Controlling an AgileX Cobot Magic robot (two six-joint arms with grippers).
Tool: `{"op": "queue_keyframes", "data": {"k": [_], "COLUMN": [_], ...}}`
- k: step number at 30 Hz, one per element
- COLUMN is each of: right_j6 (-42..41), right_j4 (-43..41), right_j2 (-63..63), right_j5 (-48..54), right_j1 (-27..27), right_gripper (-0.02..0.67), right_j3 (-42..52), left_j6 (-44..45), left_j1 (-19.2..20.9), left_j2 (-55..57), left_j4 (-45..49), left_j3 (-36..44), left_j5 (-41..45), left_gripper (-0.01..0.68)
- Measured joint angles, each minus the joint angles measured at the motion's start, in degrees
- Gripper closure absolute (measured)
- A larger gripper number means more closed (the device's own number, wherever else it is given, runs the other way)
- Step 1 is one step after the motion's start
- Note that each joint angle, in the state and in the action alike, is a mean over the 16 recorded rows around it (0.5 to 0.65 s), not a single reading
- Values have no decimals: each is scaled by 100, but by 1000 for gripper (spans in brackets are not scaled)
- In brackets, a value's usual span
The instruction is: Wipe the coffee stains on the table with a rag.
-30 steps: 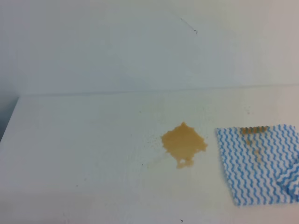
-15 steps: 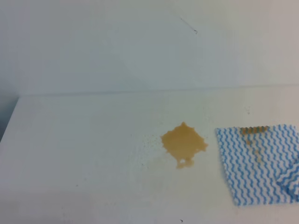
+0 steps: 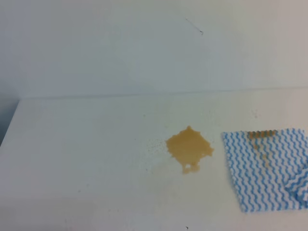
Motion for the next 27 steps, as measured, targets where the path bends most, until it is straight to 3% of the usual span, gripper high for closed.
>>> {"op": "queue_keyframes", "data": {"k": [7,11,19,27], "right_j6": [537,888,1029,169], "right_j4": [20,-79,-712,-899], "right_j2": [0,2,350,2036], "right_j5": [-568,-199,2209,4959], "right_j1": [0,0,0,0], "right_gripper": [652,652,652,652], "right_j3": [-1,-108,-1007,-2629], "left_j6": [0,0,0,-1], "left_j1": [-1,-1,-21,-58], "left_j2": [-30,-20,-50,-80], "left_j4": [0,0,-1,-5], "left_j3": [0,0,0,0], "left_j5": [0,0,0,0], "left_gripper": [677,677,677,677]}}
